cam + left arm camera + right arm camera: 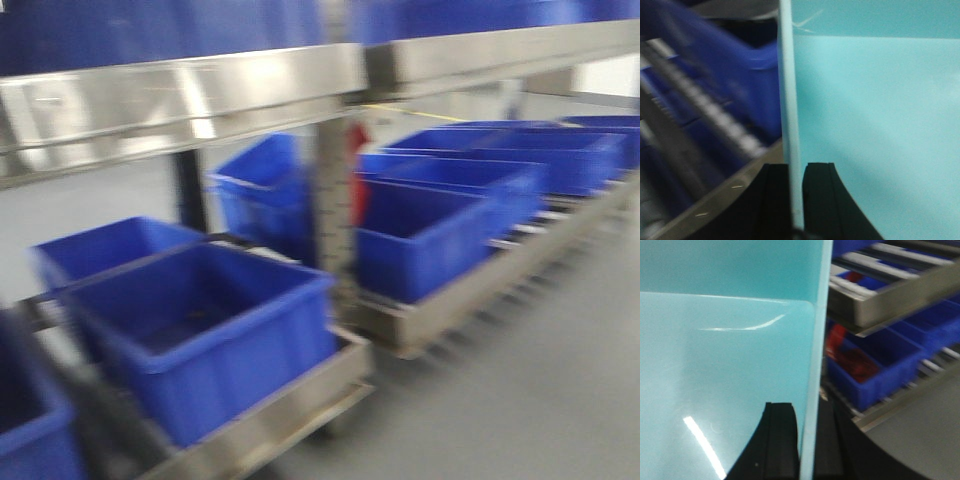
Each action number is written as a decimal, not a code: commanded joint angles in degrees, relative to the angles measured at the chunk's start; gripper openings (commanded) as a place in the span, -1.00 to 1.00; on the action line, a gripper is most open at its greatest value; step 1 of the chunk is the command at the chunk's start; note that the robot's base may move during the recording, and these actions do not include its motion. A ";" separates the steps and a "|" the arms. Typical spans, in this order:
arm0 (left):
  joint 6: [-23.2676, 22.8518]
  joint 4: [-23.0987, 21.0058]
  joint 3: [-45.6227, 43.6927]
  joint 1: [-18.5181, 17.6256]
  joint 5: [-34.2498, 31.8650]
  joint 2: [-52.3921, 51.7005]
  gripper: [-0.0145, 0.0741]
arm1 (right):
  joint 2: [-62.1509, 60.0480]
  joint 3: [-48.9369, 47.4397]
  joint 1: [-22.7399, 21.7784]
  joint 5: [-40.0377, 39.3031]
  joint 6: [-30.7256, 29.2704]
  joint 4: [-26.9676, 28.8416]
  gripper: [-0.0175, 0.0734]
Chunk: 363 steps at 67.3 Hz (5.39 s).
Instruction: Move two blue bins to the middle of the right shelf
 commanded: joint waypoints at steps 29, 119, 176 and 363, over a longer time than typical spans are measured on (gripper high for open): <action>0.34 0.35 -0.66 0.02 -2.11 -0.90 -0.92 | -0.36 -0.68 -0.05 -2.43 -0.92 -1.80 -0.96; 0.34 0.35 -0.66 0.02 -2.11 -0.90 -0.92 | -0.36 -0.68 -0.05 -3.03 -0.92 -1.80 -0.96; 0.34 0.66 -0.66 0.02 -2.11 -0.90 -0.92 | -0.36 -0.68 -0.05 -3.03 -0.92 -1.80 -0.96; -8.59 4.91 19.89 -6.05 -11.72 -6.90 -0.92 | -6.98 15.24 10.29 3.79 23.94 -21.91 -0.92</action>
